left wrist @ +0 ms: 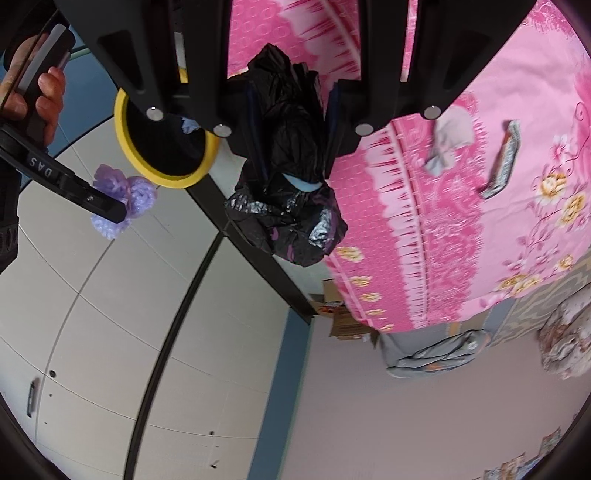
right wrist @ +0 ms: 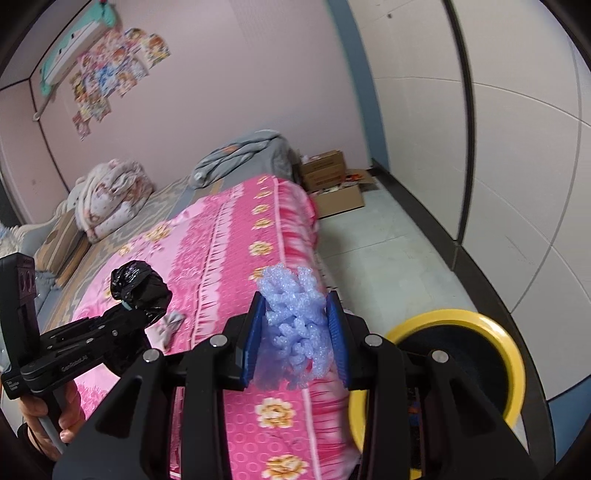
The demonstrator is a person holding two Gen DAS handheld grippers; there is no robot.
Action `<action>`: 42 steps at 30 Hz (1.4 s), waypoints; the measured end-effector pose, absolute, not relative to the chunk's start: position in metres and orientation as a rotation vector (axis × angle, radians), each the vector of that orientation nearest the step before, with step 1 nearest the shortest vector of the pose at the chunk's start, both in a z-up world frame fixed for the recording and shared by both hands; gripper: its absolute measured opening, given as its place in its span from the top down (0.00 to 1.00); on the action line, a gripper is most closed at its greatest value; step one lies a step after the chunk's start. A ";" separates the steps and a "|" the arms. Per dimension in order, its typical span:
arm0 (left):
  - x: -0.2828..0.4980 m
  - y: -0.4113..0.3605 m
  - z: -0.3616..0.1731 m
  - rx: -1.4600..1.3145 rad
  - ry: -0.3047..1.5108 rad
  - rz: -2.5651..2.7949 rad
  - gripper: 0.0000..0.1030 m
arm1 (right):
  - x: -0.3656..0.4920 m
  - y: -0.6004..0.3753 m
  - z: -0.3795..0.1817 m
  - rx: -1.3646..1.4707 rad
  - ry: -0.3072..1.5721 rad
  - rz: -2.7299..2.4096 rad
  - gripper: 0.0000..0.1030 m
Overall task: Collect trash
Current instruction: 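Carry the black bag and blue puff over the bin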
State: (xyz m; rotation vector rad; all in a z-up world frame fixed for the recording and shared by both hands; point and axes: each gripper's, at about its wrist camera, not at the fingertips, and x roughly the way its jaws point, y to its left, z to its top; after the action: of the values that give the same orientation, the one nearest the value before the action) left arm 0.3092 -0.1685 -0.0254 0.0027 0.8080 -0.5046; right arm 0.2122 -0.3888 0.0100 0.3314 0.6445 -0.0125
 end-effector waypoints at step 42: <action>0.295 -0.364 -0.133 0.134 0.982 -0.747 0.75 | 0.182 -0.542 -0.102 0.471 0.771 -0.295 0.69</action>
State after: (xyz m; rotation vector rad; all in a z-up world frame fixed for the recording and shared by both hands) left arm 0.2948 -0.3643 -0.1332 0.1338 0.9822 -0.7473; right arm 0.1815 -0.5422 -0.1021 0.4714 0.7708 -0.2949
